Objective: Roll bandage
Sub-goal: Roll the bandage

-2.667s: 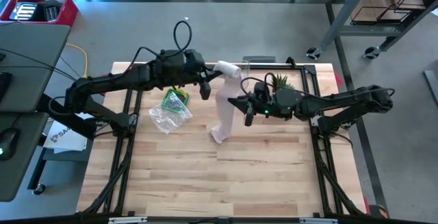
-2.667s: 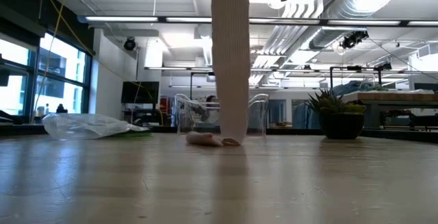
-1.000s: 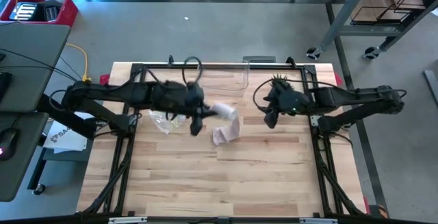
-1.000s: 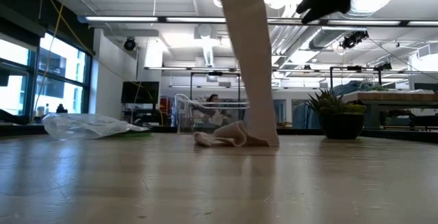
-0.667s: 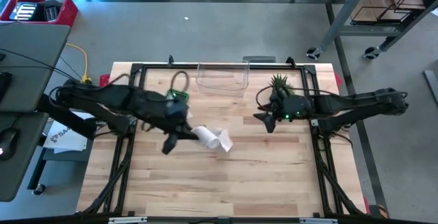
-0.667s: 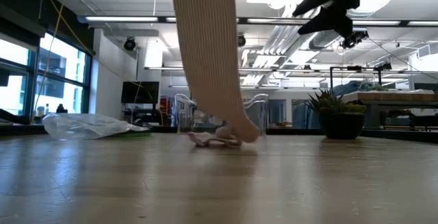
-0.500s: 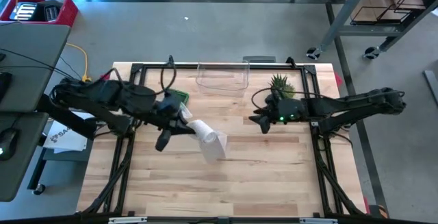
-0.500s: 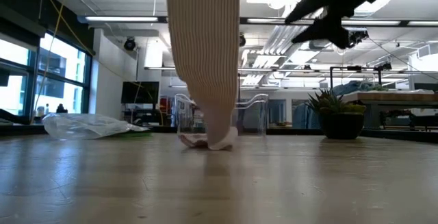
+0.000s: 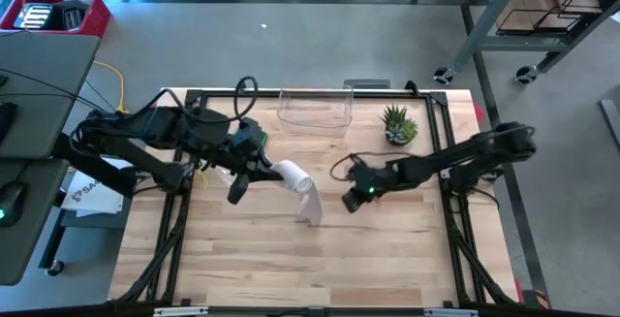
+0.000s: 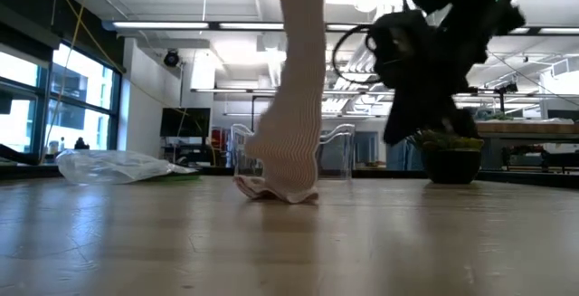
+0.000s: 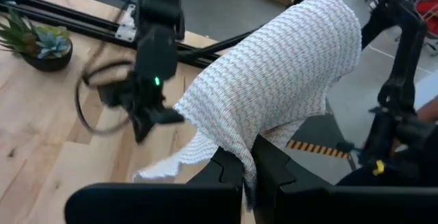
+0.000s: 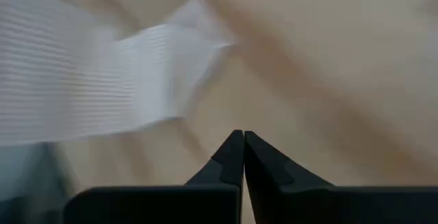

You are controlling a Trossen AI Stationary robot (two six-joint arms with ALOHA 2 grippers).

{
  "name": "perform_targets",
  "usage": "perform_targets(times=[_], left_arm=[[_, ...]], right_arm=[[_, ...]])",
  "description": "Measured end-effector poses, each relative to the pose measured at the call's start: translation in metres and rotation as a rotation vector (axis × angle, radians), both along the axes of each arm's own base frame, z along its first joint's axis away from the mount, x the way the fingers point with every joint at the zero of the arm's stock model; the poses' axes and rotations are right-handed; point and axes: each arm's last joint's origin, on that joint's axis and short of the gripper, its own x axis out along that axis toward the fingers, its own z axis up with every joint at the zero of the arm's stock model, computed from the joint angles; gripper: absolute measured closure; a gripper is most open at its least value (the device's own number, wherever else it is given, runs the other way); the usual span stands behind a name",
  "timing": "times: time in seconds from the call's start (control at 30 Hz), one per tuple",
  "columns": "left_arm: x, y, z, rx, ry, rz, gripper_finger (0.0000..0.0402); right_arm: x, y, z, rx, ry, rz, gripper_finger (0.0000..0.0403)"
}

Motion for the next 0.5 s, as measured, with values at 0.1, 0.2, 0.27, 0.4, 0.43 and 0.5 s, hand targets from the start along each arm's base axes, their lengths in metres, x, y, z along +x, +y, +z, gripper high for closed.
perform_targets(times=[0.1,0.2,0.27,0.4,0.43,0.5], left_arm=[[0.000,0.000,0.000,-0.010,0.001,0.006,0.0401],[0.000,0.000,0.000,-0.018,0.002,0.006,0.0401],[0.000,-0.002,0.000,-0.018,0.001,-0.002,0.0401],[0.000,-0.002,0.000,-0.018,0.001,-0.004,0.0401],[0.000,-0.002,0.000,-0.018,0.001,-0.003,0.0401],[0.000,-0.002,0.000,-0.018,0.001,-0.003,0.0401]], right_arm=[[0.017,0.009,-0.015,0.088,-0.071,-0.006,0.0402],[0.027,0.013,-0.033,0.124,-0.035,-0.051,0.0402],[0.032,0.014,-0.043,0.114,-0.007,-0.072,0.0402],[0.053,0.017,-0.048,0.118,-0.042,-0.088,0.0403],[0.058,0.017,-0.050,0.112,-0.043,-0.090,0.0403],[0.068,0.019,-0.055,0.103,-0.028,-0.093,0.0403]])
